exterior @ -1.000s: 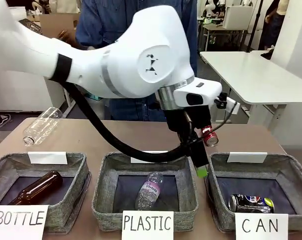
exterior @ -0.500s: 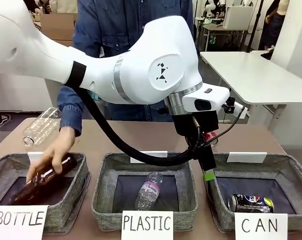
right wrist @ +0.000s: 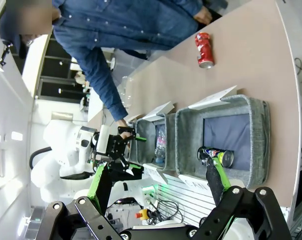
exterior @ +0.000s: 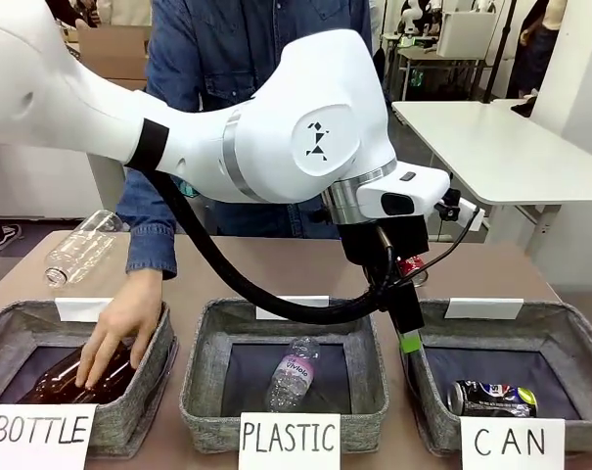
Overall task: Sort the can waste into the basket.
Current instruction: Pick up the can waste from the table and place it in the right Fabric basket.
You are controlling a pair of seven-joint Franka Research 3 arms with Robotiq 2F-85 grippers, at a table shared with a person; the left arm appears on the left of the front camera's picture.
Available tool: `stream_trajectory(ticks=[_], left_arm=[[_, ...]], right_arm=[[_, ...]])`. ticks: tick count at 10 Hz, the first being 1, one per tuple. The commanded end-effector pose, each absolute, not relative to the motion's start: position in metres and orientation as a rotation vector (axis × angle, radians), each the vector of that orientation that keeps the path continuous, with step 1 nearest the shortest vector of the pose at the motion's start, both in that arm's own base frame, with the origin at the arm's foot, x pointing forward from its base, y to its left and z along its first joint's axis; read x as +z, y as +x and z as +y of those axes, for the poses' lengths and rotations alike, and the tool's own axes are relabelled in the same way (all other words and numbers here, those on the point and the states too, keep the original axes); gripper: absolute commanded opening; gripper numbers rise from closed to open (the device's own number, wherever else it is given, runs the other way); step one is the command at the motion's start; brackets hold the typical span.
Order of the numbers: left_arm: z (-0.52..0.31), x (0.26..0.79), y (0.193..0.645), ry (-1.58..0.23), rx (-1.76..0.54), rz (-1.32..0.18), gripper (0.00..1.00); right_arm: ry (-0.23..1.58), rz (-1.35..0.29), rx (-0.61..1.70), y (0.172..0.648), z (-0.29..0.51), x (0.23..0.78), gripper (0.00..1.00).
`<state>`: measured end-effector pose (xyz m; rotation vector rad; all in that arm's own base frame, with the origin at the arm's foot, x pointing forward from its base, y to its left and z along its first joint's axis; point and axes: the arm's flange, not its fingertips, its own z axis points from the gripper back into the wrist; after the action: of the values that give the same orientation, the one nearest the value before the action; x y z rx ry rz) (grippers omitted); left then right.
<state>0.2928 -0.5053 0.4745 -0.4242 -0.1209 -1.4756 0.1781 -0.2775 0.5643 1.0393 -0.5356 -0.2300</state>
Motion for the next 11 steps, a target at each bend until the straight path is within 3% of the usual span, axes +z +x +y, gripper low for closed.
stream_trajectory(ticks=[1, 5, 7, 11], left_arm=[[-0.504, 0.478, 0.293, -0.413, -1.479, -0.129, 1.00], [-0.505, 0.475, 0.293, -0.424, -1.476, -0.121, 1.00], [-0.465, 0.511, 0.324, -0.462, -1.383, -0.087, 1.00], [-0.278, 0.588, 0.387, -0.490, -0.801, -0.321, 1.00]], right_arm=[[1.047, -0.544, -0.260, 0.181, -0.275, 0.568, 1.00], [1.047, -0.544, -0.260, 0.181, -0.275, 0.568, 1.00], [1.021, -0.555, -0.225, 0.183, -0.262, 0.575, 1.00], [1.036, -0.467, 0.073, 0.255, -0.130, 0.598, 1.00]])
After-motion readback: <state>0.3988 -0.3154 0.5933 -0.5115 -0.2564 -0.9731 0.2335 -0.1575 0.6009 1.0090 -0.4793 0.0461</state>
